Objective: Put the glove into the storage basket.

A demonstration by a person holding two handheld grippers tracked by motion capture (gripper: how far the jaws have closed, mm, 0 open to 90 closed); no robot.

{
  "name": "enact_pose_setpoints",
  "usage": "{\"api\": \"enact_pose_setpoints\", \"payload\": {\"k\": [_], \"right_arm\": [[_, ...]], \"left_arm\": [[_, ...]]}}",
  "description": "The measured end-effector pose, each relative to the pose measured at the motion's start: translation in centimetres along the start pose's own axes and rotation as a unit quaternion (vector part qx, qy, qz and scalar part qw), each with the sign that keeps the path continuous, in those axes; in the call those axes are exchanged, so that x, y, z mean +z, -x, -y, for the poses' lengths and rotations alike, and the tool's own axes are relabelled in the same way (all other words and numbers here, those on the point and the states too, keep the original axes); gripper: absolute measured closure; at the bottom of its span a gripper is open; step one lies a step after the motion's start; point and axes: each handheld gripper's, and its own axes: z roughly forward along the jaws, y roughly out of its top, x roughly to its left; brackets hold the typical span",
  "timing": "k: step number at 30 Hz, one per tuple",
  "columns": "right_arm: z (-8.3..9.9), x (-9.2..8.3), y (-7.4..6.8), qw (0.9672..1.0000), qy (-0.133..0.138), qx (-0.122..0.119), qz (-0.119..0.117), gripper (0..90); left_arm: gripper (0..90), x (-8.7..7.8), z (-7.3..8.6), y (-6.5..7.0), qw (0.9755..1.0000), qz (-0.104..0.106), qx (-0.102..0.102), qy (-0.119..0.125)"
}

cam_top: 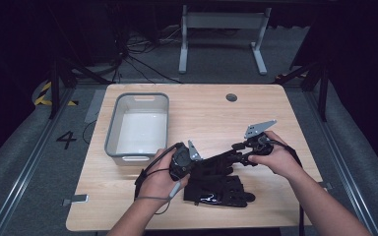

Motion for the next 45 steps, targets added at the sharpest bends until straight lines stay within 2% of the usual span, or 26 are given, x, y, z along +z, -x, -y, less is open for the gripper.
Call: {"api": "enact_pose_setpoints", "payload": {"k": [1,2,3,4,5,14,19,22,29,32,35,45], "right_arm": [[0.0,-0.1,0.0,1.0,-0.004,-0.006,0.005,52.1],[-0.1,-0.4,0.0,0.9997,-0.015,-0.015,0.014,67.0],[-0.1,-0.6,0.0,0.9995,-0.02,-0.014,0.018,71.7],[-0.1,-0.6,0.0,0.9995,-0.02,-0.014,0.018,71.7],[-0.1,-1.1,-0.1,0.9993,-0.019,-0.015,0.028,79.1],[-0.2,-3.5,-1.2,0.999,-0.003,0.0,0.044,81.2],[-0.3,-5.0,-2.4,0.9978,0.016,-0.009,0.064,81.3],[-0.3,-5.6,-3.3,0.9965,0.029,-0.02,0.076,81.4],[0.3,-5.5,-4.2,0.9958,0.031,-0.024,0.083,81.4],[0.6,-5.4,-4.6,0.9957,0.03,-0.026,0.083,81.5],[1.0,-5.1,-4.7,0.9957,0.027,-0.027,0.085,81.5],[1.5,-4.8,-4.7,0.9948,0.026,-0.033,0.093,81.5]], "left_arm": [[85.3,0.0,0.0,0.0,1.0,0.0,0.0,0.0],[85.3,-0.1,0.0,0.0,1.0,0.0,-0.004,0.0],[85.4,-0.1,0.0,-0.1,1.0,0.001,-0.003,0.002],[85.3,-0.1,0.0,-0.1,1.0,0.001,-0.003,0.002],[85.3,-0.2,0.0,-0.1,1.0,0.004,-0.006,0.004],[85.3,-0.9,0.0,-0.1,0.9997,0.005,-0.011,0.02],[85.2,-0.8,0.0,-0.6,0.9993,-0.012,-0.014,0.032],[85.0,-0.4,0.1,-0.9,0.9995,-0.014,-0.013,0.027],[84.9,0.1,0.4,-1.1,0.9998,-0.009,-0.017,0.011],[84.9,0.2,0.5,-1.0,0.9999,-0.005,-0.012,0.005],[84.9,0.4,0.5,-0.8,1.0,-0.005,-0.005,-0.001],[84.9,0.8,0.4,-0.6,0.9999,-0.009,-0.004,-0.004]]}}
